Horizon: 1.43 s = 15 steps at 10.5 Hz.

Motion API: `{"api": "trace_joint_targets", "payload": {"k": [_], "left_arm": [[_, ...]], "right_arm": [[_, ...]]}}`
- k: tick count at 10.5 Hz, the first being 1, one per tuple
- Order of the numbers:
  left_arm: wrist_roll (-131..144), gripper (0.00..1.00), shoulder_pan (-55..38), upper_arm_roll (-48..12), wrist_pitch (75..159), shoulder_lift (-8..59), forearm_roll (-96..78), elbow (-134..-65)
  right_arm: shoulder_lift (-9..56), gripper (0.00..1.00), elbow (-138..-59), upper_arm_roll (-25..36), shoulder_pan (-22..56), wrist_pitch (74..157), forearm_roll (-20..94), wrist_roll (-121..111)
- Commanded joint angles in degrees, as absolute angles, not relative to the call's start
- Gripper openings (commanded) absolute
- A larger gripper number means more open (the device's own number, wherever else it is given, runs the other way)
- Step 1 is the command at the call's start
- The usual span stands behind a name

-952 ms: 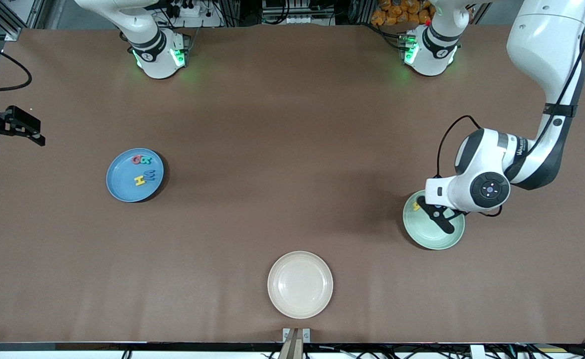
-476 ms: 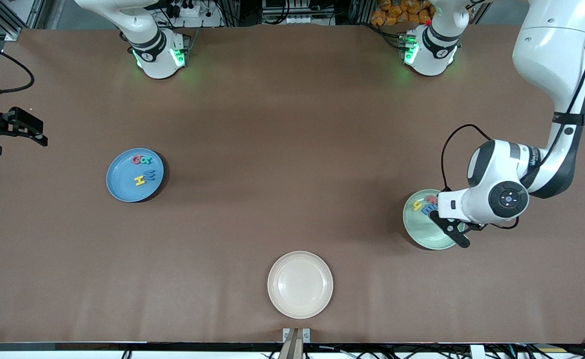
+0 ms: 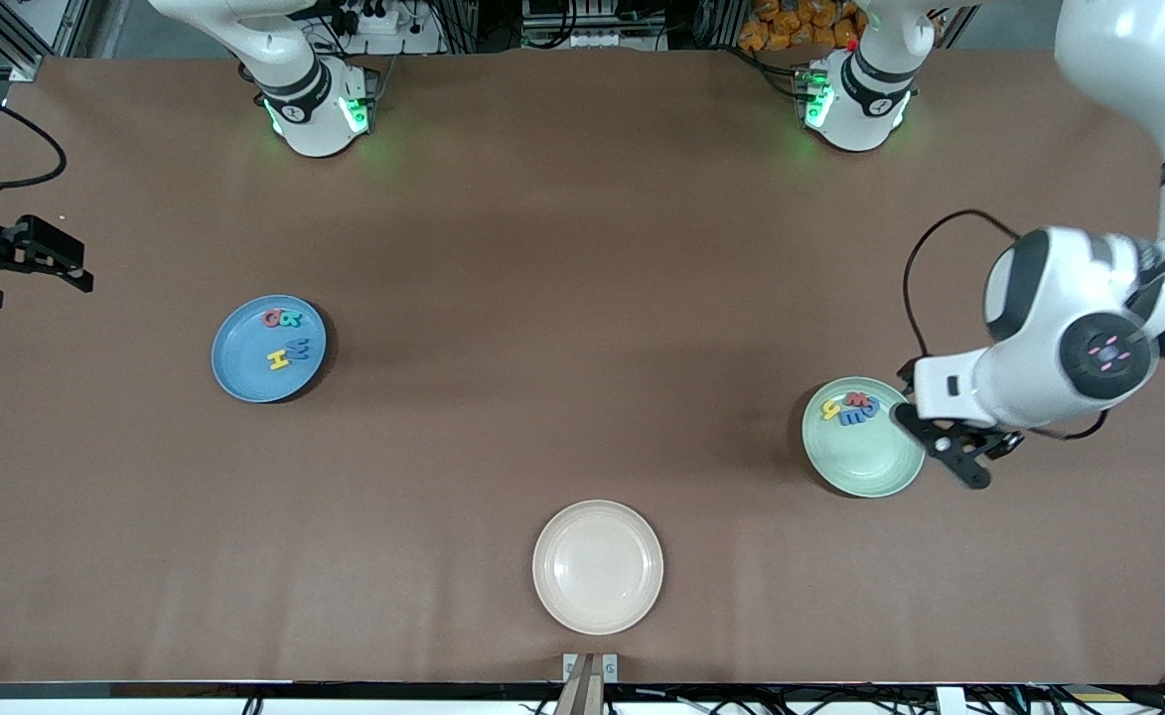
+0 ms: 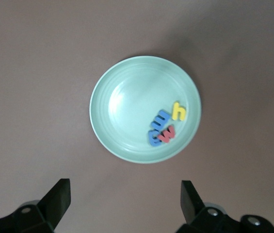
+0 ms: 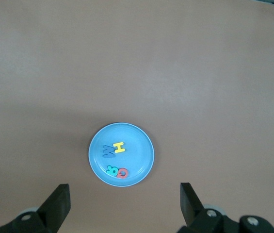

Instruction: Sort uppercase to blue plate, lowercase to green plate

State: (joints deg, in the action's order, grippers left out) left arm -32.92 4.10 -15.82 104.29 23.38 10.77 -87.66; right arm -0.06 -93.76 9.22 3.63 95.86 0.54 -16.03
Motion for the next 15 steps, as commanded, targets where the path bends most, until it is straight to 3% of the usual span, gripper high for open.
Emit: {"api": "trace_joint_targets", "payload": {"k": [1,5,11,15], "left_arm": [[-32.10,1.00,3.69,-11.71,100.65,14.62,3.47,-89.21],[-12.89,1.00,1.59,-9.93,94.68,5.29,0.35,-89.39],[14.44,1.00,-0.25,-9.93,88.69,0.36,0.18,-89.74],[16.27,1.00,-0.62,-10.11,86.05,-1.49,0.17,-89.91]], "right_arm": [[-1.23,1.00,-94.92,1.27,-4.10,96.33,1.23,-15.82],[-1.23,1.00,-94.83,0.88,-4.31,96.33,1.23,-15.73],[-1.23,1.00,-94.83,1.14,-3.61,96.42,1.32,-15.73],[-1.14,1.00,-94.83,3.08,-1.41,96.42,1.23,-15.73]]}}
